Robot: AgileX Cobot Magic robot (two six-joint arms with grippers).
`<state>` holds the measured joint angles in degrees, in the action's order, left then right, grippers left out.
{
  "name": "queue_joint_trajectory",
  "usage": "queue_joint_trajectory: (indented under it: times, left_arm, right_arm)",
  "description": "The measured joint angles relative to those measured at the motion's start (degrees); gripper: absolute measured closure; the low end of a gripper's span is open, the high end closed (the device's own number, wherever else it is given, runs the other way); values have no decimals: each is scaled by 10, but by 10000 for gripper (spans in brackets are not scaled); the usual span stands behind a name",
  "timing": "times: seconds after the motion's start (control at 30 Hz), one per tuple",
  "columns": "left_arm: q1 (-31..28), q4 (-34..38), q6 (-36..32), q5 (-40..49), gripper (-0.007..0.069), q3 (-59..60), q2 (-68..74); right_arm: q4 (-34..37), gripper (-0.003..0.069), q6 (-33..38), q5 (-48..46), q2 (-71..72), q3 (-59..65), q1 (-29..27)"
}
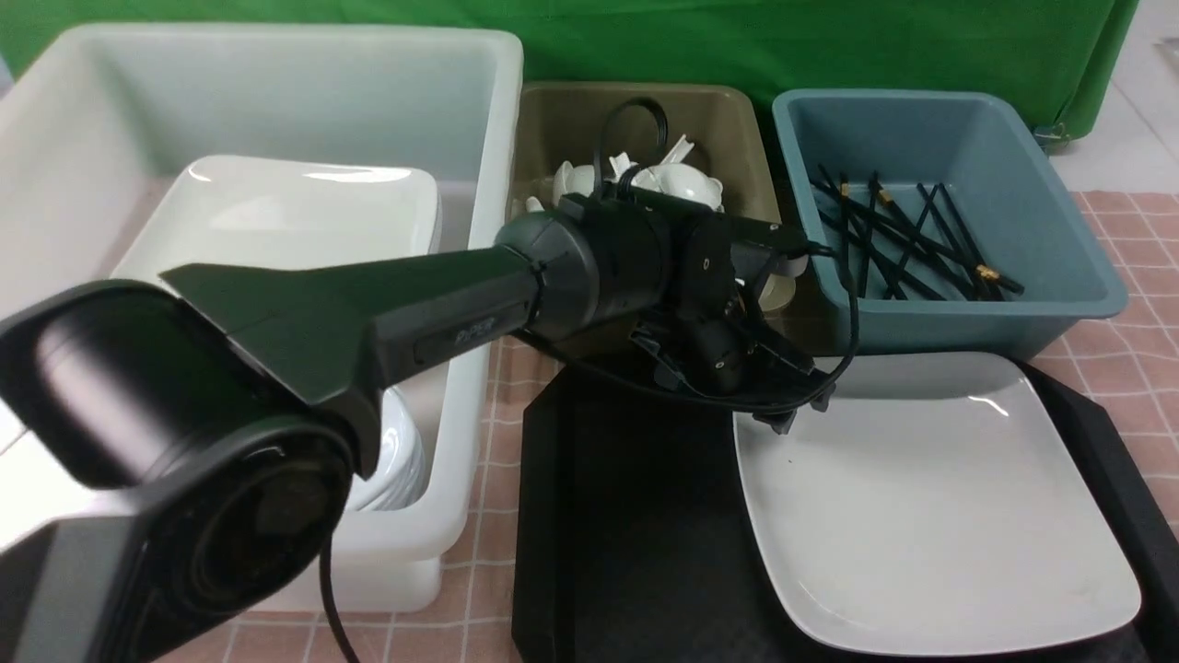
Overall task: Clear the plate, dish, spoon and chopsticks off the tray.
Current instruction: Use the left arm to grab a plate from the dinner plate
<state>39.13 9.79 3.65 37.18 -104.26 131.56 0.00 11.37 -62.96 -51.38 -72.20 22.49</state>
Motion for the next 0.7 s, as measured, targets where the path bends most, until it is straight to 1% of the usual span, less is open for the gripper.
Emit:
queue_joint_trajectory:
  times: [0.17, 0.23, 0.27, 0.3, 0.37, 0.4, 0.43, 0.5, 0.6, 0.7]
  left_arm:
    - [0, -4, 0, -24, 166, -1, 8]
    - [0, -4, 0, -36, 202, -1, 12]
    - [0, -3, -1, -37, 236, -2, 13]
    - [0, -3, -2, -38, 243, -2, 13]
    - [1, 4, -3, -38, 388, -5, 14]
    - [1, 5, -3, -38, 400, -5, 14]
    - [-1, 14, 3, -36, 465, -6, 13]
    - [-1, 22, 7, -28, 482, -7, 10]
    - [-1, 22, 9, 2, 482, -7, 1]
    - [-1, 20, -2, 34, 495, -7, -12]
  right_arm:
    - [0, 627, 3, 0, 0, 0, 0]
    - [0, 627, 4, 1, 0, 0, 0]
    - [0, 627, 5, 2, 0, 0, 0]
    - [0, 627, 5, 2, 0, 0, 0]
    - [0, 627, 5, 9, 0, 0, 0]
    - [0, 627, 5, 9, 0, 0, 0]
    - [0, 627, 5, 12, 0, 0, 0]
    - [0, 627, 5, 16, 0, 0, 0]
    - [0, 627, 7, 17, 0, 0, 0]
    - [0, 627, 7, 17, 0, 0, 0]
